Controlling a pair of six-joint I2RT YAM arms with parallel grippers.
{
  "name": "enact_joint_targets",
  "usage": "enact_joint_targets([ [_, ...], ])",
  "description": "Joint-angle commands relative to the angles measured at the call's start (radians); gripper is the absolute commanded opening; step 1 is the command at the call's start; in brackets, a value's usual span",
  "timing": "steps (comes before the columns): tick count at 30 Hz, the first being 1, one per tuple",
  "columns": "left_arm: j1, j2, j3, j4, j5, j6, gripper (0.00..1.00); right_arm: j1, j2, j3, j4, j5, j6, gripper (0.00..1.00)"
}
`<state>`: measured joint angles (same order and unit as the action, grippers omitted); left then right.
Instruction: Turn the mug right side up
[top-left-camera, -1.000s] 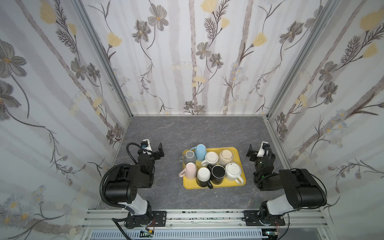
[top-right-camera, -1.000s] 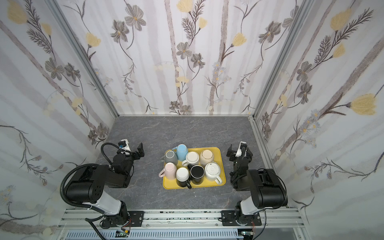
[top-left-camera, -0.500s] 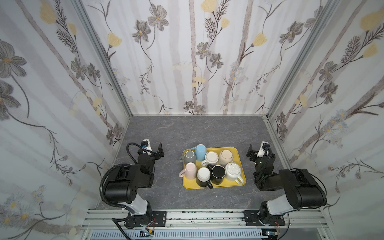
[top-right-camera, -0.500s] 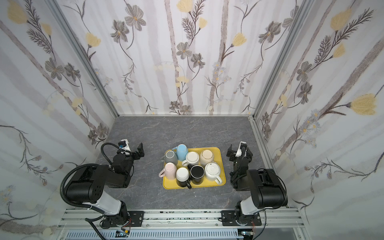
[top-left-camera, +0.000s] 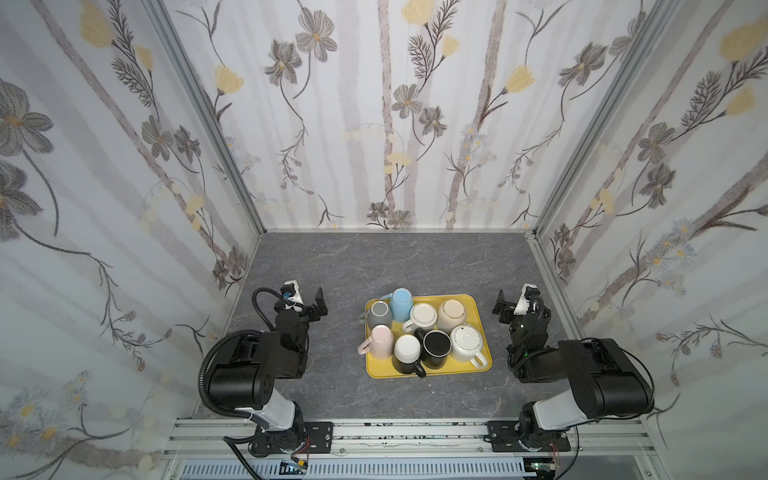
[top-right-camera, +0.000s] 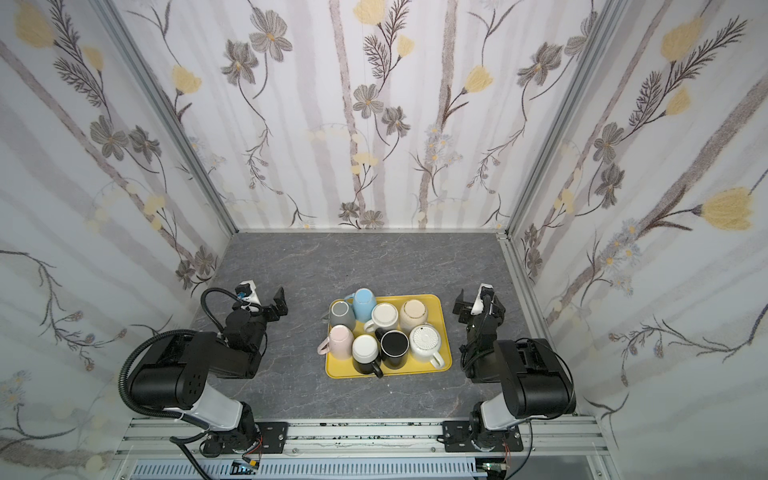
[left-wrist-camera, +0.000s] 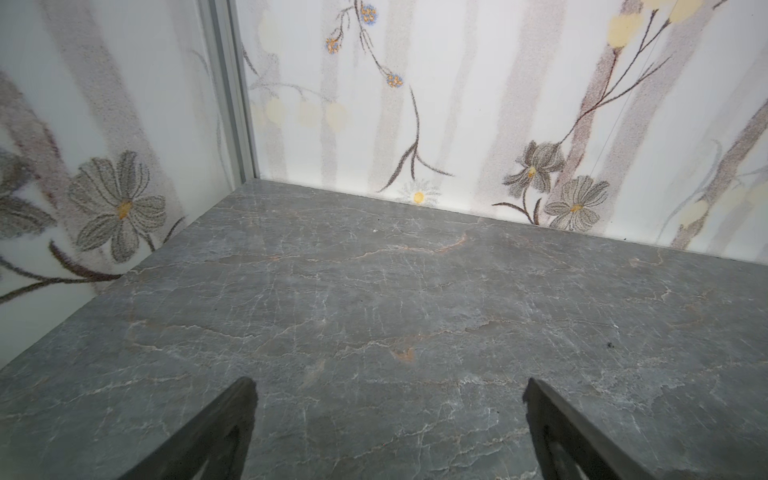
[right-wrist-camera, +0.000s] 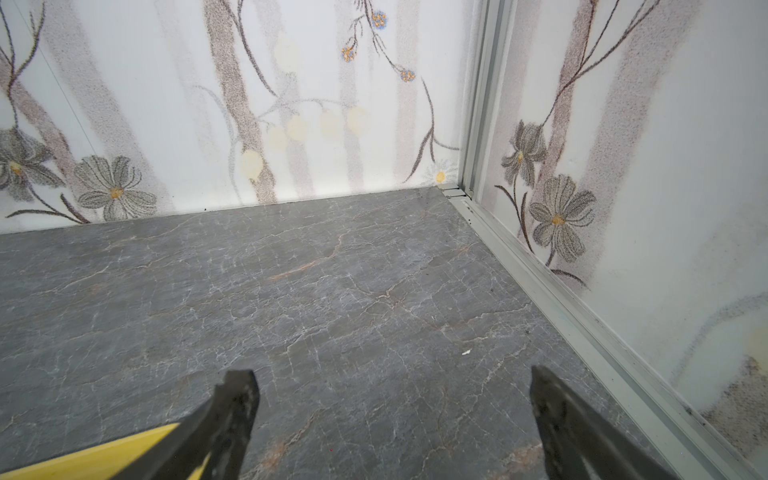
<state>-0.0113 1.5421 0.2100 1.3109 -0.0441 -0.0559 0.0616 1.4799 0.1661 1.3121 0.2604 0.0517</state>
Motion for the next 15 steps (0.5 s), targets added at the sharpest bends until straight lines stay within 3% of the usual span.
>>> enact_joint_targets([
  [1, -0.009, -0.116, -0.006, -0.037, -0.062, -0.006, 1.0, 0.001, -0.089, 0.014, -0.061, 0.0, -0.005, 1.0],
  [4, -0.015, -0.276, 0.047, -0.308, -0.126, -0.083, 1.0, 0.002, -0.226, 0.122, -0.425, 0.007, 0.095, 1.0],
  [6, -0.015, -0.397, 0.104, -0.53, -0.147, -0.158, 1.0, 0.004, -0.29, 0.213, -0.692, -0.057, 0.131, 0.98],
  [9, -0.015, -0.504, 0.16, -0.763, -0.088, -0.23, 1.0, 0.003, -0.339, 0.348, -1.089, -0.041, 0.344, 0.92],
  [11, -0.015, -0.572, 0.191, -0.914, -0.037, -0.282, 0.95, 0.004, -0.354, 0.417, -1.308, -0.079, 0.423, 0.87],
  [15, -0.02, -0.681, 0.244, -1.228, 0.086, -0.463, 0.8, 0.004, -0.391, 0.433, -1.528, -0.224, 0.486, 0.74],
])
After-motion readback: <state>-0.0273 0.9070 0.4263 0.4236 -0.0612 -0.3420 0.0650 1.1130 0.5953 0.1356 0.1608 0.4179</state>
